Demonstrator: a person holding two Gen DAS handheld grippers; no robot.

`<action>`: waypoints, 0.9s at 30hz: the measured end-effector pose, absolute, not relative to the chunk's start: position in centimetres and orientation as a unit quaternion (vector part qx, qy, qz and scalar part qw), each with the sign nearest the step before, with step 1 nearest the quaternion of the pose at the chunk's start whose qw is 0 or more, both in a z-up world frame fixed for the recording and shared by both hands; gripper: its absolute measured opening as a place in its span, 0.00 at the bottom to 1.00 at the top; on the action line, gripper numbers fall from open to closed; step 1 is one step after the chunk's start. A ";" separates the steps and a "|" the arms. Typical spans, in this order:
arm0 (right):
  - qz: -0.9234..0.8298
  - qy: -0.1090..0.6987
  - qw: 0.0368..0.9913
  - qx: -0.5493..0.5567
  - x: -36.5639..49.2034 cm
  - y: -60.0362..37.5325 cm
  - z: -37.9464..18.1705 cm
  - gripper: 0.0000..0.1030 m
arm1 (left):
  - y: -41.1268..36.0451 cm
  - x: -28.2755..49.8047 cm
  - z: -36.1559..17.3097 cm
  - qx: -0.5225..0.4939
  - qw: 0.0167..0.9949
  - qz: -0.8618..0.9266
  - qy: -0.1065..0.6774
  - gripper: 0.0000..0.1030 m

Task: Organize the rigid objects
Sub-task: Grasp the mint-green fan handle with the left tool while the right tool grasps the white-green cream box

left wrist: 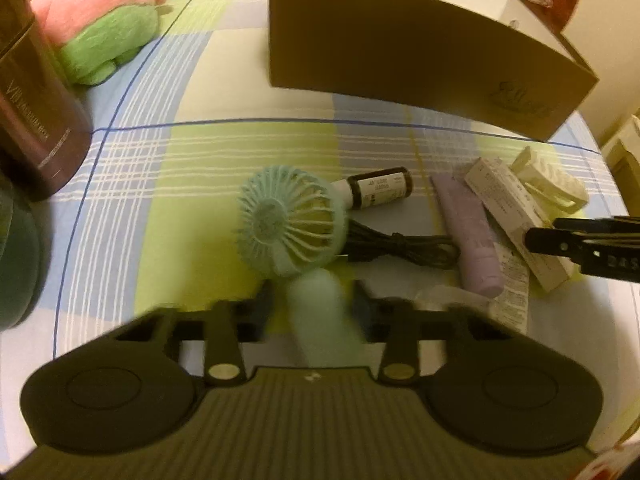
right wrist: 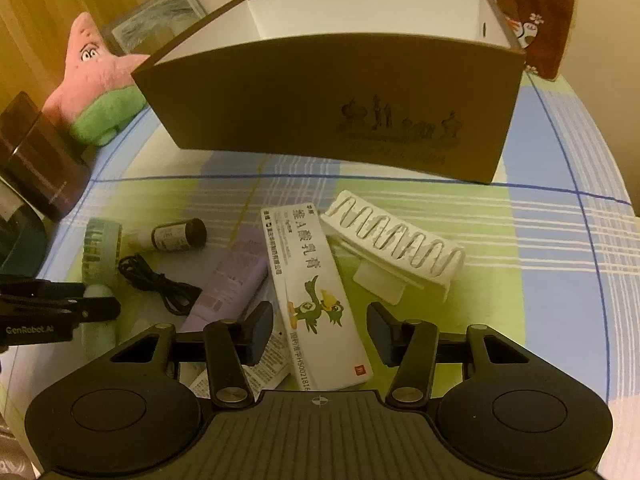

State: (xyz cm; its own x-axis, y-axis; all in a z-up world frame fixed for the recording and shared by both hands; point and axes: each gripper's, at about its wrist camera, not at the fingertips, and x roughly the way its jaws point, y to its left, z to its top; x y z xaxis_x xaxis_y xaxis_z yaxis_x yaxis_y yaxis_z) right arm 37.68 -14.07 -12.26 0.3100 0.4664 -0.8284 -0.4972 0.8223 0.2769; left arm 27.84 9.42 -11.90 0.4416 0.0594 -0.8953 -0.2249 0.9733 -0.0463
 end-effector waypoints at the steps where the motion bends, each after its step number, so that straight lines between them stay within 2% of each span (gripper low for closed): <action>1: 0.300 0.507 0.808 -0.017 37.7 -13.9 -12.3 0.47 | 9.5 27.8 -11.9 -0.068 0.845 0.086 0.523 0.32; 9: 0.318 0.511 0.798 -0.030 37.2 -12.9 -12.4 0.44 | 11.2 26.8 -11.8 -0.036 0.842 0.098 0.529 0.32; 13: 0.311 0.510 0.802 -0.032 37.7 -12.6 -12.6 0.45 | 12.2 26.9 -11.7 -0.079 0.842 0.099 0.525 0.38; 16: 0.307 0.510 0.803 -0.032 38.4 -12.2 -12.6 0.45 | 12.6 27.4 -12.0 -0.098 0.839 0.108 0.524 0.38; 24: 0.307 0.511 0.802 -0.040 39.3 -11.5 -13.0 0.45 | 11.6 28.7 -13.0 -0.059 0.831 0.110 0.543 0.38; 27: 0.310 0.512 0.800 -0.043 39.5 -11.2 -13.2 0.45 | 11.0 28.8 -13.1 -0.040 0.832 0.105 0.543 0.35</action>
